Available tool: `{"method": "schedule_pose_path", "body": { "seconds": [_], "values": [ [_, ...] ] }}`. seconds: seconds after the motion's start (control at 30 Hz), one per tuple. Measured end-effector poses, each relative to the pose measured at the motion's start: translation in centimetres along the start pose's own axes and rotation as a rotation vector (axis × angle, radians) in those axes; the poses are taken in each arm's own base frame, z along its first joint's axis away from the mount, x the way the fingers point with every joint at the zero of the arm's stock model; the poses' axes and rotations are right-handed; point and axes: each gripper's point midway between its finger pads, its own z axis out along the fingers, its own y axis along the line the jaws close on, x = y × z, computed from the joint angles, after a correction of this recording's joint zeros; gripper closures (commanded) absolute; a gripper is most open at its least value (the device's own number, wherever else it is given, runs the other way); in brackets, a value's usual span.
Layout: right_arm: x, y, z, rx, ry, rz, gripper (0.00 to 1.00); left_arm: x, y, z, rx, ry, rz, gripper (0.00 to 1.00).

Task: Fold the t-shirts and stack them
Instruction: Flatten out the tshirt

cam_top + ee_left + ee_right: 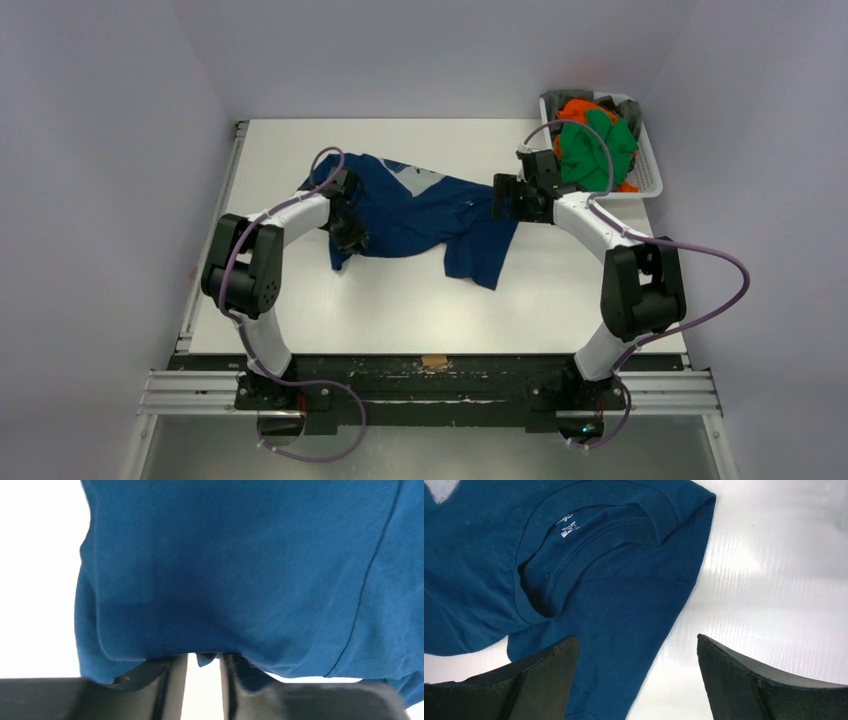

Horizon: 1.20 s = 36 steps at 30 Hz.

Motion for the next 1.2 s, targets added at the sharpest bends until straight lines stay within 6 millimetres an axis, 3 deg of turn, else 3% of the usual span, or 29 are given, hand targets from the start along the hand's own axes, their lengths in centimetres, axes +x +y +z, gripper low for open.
{"method": "schedule_pose_path", "body": {
  "seconds": [0.1,0.43,0.77,0.9,1.2],
  "values": [
    [0.0,0.0,0.0,0.000,0.000,-0.003,0.15,-0.8,-0.9,0.4,0.024,-0.022,-0.004,1.00],
    [0.8,-0.2,-0.3,0.005,0.009,-0.004,0.16,-0.6,-1.4,-0.3,0.060,-0.009,0.020,1.00],
    [3.5,-0.6,-0.7,0.014,0.062,-0.008,0.17,0.6,-2.9,-5.8,0.181,0.052,0.111,1.00],
    [5.0,-0.1,-1.5,-0.011,0.096,-0.019,0.19,2.0,-2.5,-7.0,0.195,0.113,0.134,1.00],
    [10.7,3.7,-1.6,-0.079,0.240,-0.162,0.23,3.5,-1.7,-9.4,0.213,0.160,0.177,1.00]
  ]
}}
